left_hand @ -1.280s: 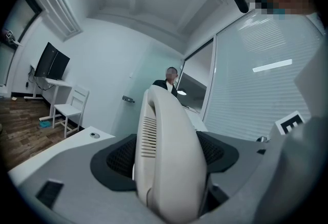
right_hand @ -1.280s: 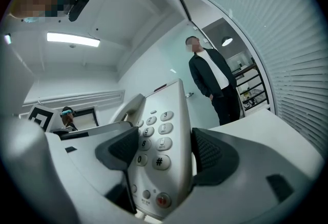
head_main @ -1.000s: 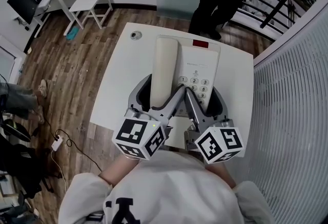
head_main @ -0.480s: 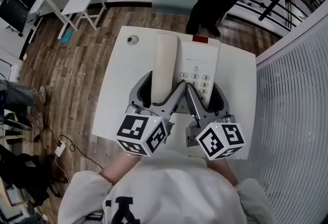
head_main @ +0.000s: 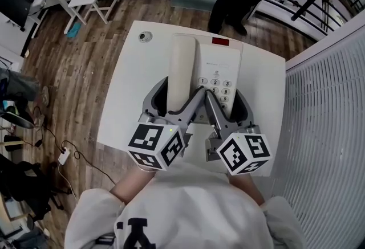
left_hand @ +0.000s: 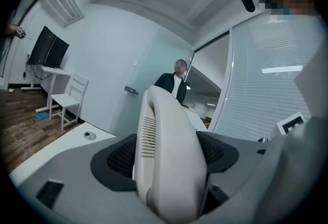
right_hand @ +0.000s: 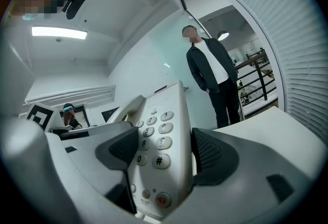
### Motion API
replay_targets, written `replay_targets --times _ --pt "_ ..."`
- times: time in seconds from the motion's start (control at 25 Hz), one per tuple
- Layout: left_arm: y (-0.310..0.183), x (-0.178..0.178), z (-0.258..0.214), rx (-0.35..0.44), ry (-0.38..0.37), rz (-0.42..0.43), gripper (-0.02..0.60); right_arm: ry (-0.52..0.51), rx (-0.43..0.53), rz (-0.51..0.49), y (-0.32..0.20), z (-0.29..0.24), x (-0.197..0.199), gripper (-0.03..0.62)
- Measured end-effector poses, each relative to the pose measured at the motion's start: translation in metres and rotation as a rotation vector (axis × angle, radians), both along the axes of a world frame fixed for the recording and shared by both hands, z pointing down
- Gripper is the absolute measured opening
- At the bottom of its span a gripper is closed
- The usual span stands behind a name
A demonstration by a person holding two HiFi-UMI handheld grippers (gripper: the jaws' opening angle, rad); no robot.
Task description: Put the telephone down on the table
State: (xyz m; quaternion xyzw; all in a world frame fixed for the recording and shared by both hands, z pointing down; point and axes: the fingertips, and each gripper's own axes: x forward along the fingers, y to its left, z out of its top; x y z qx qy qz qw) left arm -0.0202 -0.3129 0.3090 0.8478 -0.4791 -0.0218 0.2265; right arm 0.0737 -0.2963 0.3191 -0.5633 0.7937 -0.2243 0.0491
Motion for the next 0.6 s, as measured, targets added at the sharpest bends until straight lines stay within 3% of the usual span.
replay_targets --times 0.6 --pt "-0.009 0.011 0.042 -0.154 -0.005 0.000 0.364 0.001 -0.160 0.004 -0.008 0.040 0.011 0.325"
